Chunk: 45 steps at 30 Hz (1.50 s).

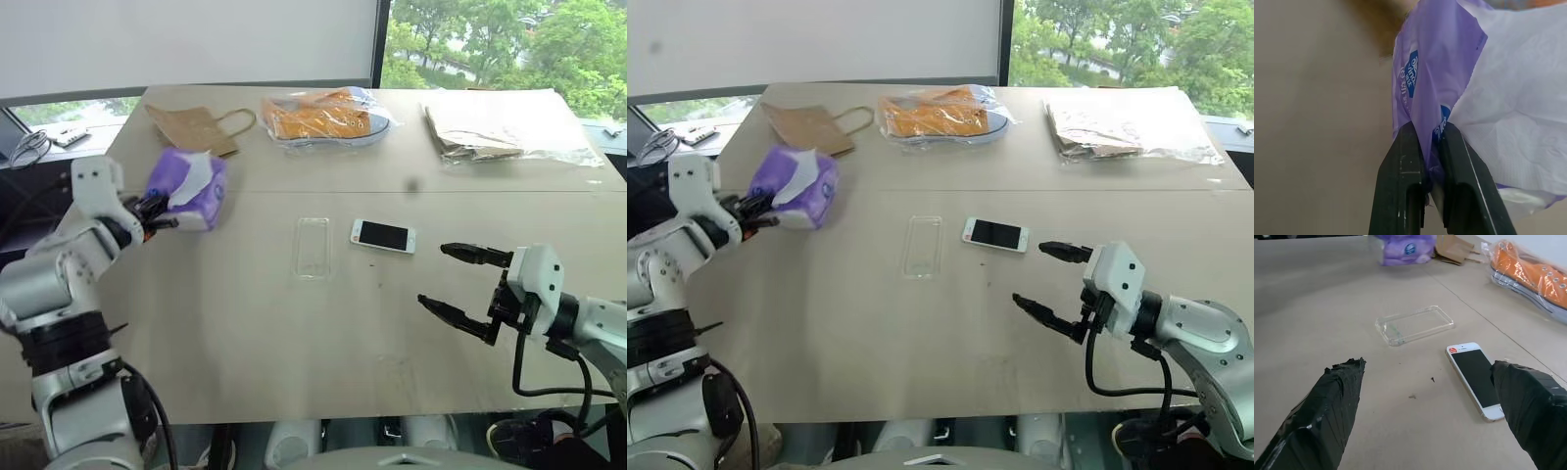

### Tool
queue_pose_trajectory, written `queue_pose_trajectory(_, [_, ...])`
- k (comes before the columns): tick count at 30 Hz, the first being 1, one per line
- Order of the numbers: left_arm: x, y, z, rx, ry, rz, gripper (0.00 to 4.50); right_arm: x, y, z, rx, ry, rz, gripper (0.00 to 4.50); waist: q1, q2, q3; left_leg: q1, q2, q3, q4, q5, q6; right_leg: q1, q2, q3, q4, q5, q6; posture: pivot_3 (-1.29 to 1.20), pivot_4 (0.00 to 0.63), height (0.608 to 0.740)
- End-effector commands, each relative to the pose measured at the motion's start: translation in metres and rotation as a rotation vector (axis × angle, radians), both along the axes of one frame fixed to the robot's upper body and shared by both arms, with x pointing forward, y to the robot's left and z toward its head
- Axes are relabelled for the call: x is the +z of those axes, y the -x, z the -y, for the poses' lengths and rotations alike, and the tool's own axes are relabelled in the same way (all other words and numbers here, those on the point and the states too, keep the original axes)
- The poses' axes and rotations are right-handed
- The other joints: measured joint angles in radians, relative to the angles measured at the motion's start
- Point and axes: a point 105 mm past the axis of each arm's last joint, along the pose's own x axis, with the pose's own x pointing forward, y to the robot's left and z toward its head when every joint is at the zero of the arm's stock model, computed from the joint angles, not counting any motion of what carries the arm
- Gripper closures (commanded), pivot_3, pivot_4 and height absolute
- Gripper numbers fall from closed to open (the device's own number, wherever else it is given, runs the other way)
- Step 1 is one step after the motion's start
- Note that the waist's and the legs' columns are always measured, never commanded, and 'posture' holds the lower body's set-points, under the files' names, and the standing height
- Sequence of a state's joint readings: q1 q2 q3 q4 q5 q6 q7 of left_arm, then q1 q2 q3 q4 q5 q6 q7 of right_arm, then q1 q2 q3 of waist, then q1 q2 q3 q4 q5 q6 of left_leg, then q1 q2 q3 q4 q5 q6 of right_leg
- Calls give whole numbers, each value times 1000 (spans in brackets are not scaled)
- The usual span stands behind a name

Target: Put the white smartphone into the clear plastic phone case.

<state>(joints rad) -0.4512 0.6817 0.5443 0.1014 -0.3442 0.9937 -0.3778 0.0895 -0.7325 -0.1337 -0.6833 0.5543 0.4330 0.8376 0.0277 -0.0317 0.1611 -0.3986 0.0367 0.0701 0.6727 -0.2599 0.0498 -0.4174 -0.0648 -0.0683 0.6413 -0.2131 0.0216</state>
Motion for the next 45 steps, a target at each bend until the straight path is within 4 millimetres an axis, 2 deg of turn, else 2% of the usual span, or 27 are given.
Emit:
queue_pose_trajectory(1, [13, 2, -9, 16, -35, 48, 3329, 6, 2, -2, 32, 8, 31, 0, 3, -1, 0, 0, 0, 0, 0, 0, 0, 0, 0, 0, 0, 0, 0, 0, 150, 740])
queue_pose_trajectory(2, [14, 3, -12, 21, -24, 52, 3010, 6, 2, -1, 33, 10, 30, 0, 4, -1, 0, 0, 0, 0, 0, 0, 0, 0, 0, 0, 0, 0, 0, 0, 150, 740])
queue_pose_trajectory(4, [24, 4, -17, 38, -11, 89, 2060, 6, 3, 1, 29, 14, 29, 0, 3, -1, 0, 0, 0, 0, 0, 0, 0, 0, -2, 0, 0, 0, -1, 0, 150, 740])
queue_pose_trajectory(5, [35, 5, -21, 56, -9, 127, 1678, 6, 4, 2, 24, 17, 28, 0, 1, -1, 0, 0, 1, 0, 0, 0, 0, 0, -4, 0, 0, 0, -1, 0, 150, 740])
queue_pose_trajectory(6, [48, 5, -24, 65, -1, 177, 1074, 6, 5, 3, 18, 19, 26, 0, 0, -1, 0, 0, 1, 0, 0, 0, 0, 0, -4, 0, 1, 0, -1, 0, 150, 740])
queue_pose_trajectory(8, [78, 2, -18, -13, -18, 279, 145, 6, 7, 5, 6, 22, 23, 0, 1, -3, 1, 0, 1, -1, 0, 0, 0, 0, -4, -1, 1, 0, -1, 0, 150, 740])
queue_pose_trajectory(9, [90, 0, -6, -109, -18, 313, 145, 6, 8, 5, 2, 23, 22, 0, 0, -3, 1, 0, 1, -1, 0, 0, 0, 0, -4, -1, 1, 0, -1, 0, 150, 740])
queue_pose_trajectory(10, [102, -1, 15, -254, -7, 338, 145, 6, 9, 5, -1, 23, 21, 0, -1, -3, 1, 0, 1, 0, 0, 0, 0, 0, -4, -1, 1, 0, -1, 0, 150, 740])
queue_pose_trajectory(12, [109, 2, 65, -579, -47, 304, 145, 6, 12, 6, -8, 22, 19, 0, 1, -3, 1, 0, 1, 1, 0, 0, -1, 0, -5, -1, 1, 0, -1, 0, 150, 740])
queue_pose_trajectory(14, [99, 11, 100, -842, -92, 222, 145, 6, 13, 7, -17, 27, 20, 0, 2, -2, 1, 0, -1, 1, 0, 2, -4, 0, -4, -2, 0, -1, -2, 0, 150, 740])
queue_pose_trajectory(16, [83, 17, 125, -1045, -150, 131, 145, 7, 13, 9, -32, 30, 25, 0, -1, 0, 1, 1, -1, 4, 0, 2, -3, 0, -5, -1, 0, -2, -4, 0, 150, 740])
queue_pose_trajectory(20, [47, 16, 153, -1350, -383, 26, 145, 9, 15, 11, -58, 34, 34, 0, -7, 0, 1, 1, 0, 4, 0, 0, 0, 0, -1, -1, 0, -2, -4, 0, 150, 740])
queue_pose_trajectory(24, [16, 2, 172, -1619, -676, -13, 145, 10, 23, 13, -101, 37, 37, 0, -5, 0, 1, 0, 1, 2, 0, 0, 1, -1, 3, 0, 0, -2, -5, 0, 150, 740])
queue_pose_trajectory(29, [-9, -8, 187, -1848, -885, -43, 145, 10, 33, 12, -153, 30, 32, 0, 1, 0, 1, -1, 0, 5, 1, -1, 2, -2, 3, 0, 0, -2, -4, 0, 150, 740])
queue_pose_trajectory(33, [-17, -13, 188, -1950, -986, -90, 145, 11, 41, 12, -182, 23, 26, 0, 0, 0, 2, -4, 0, 5, 3, -2, 4, -3, 3, 0, 0, -1, -2, 0, 150, 740])
queue_pose_trajectory(37, [-18, -20, 186, -1989, -1060, -122, 145, 2, 51, 9, -157, 53, -21, 0, 1, 0, 1, -5, 0, 4, 4, -2, 4, -4, 3, 0, 0, -2, 3, 0, 150, 740])
queue_pose_trajectory(41, [-22, -23, 181, -2008, -1104, -189, 145, 2, 50, 10, -163, 56, -16, 0, -1, 0, 2, -6, 1, 4, 6, -3, 4, -4, 3, 0, 0, -2, 3, 0, 150, 740])
queue_pose_trajectory(44, [-34, -24, 181, -2023, -1122, -233, 949, 4, 46, 11, -175, 63, 8, 0, -1, 0, 1, -6, 1, 3, 7, -3, 5, -4, 3, -1, 0, -2, 3, 0, 150, 740])
queue_pose_trajectory(45, [-39, -25, 181, -2021, -1137, -247, 1371, 4, 45, 10, -177, 63, 13, 0, -1, 0, 0, -6, 1, 4, 7, -3, 5, -4, 3, -1, 0, -2, 3, 0, 150, 740])
